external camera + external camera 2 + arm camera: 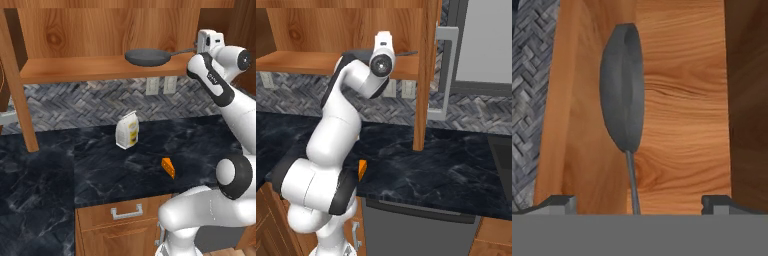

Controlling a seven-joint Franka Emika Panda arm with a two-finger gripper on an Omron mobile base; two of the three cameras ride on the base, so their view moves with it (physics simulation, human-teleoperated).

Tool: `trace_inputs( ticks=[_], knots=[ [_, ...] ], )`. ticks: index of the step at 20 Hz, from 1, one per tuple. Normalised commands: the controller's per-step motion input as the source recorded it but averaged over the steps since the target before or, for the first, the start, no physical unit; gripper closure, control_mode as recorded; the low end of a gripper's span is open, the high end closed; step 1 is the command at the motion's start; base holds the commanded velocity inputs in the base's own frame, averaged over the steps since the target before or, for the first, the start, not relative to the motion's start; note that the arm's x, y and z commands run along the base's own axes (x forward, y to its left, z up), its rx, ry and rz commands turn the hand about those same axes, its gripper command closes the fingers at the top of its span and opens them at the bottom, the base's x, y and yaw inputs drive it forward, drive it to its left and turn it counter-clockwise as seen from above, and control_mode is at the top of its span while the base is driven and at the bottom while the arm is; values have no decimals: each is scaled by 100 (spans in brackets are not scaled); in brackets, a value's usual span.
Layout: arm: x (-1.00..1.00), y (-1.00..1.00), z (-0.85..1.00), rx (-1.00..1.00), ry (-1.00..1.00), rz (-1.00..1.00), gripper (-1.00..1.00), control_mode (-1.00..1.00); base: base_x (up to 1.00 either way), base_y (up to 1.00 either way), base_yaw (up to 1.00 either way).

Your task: Pick the pan from the cabinet and place it on the stove. Then turn on the stove burner for the pan.

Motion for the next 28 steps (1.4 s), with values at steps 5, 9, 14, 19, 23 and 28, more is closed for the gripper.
trace_inputs(
  ticks=[5, 9, 14, 19, 23, 28],
  knots=[
    [37, -19, -17, -3, 0, 0, -100, -100, 0, 0, 0],
    [42, -12, -15, -4, 0, 0, -100, -100, 0, 0, 0],
    [43, -7, -16, -6, 0, 0, -100, -100, 0, 0, 0],
    [40, -7, -15, -6, 0, 0, -100, -100, 0, 0, 0],
    [40, -9, -11, -5, 0, 0, -100, -100, 0, 0, 0],
    [41, -8, -15, -6, 0, 0, -100, -100, 0, 0, 0]
  ],
)
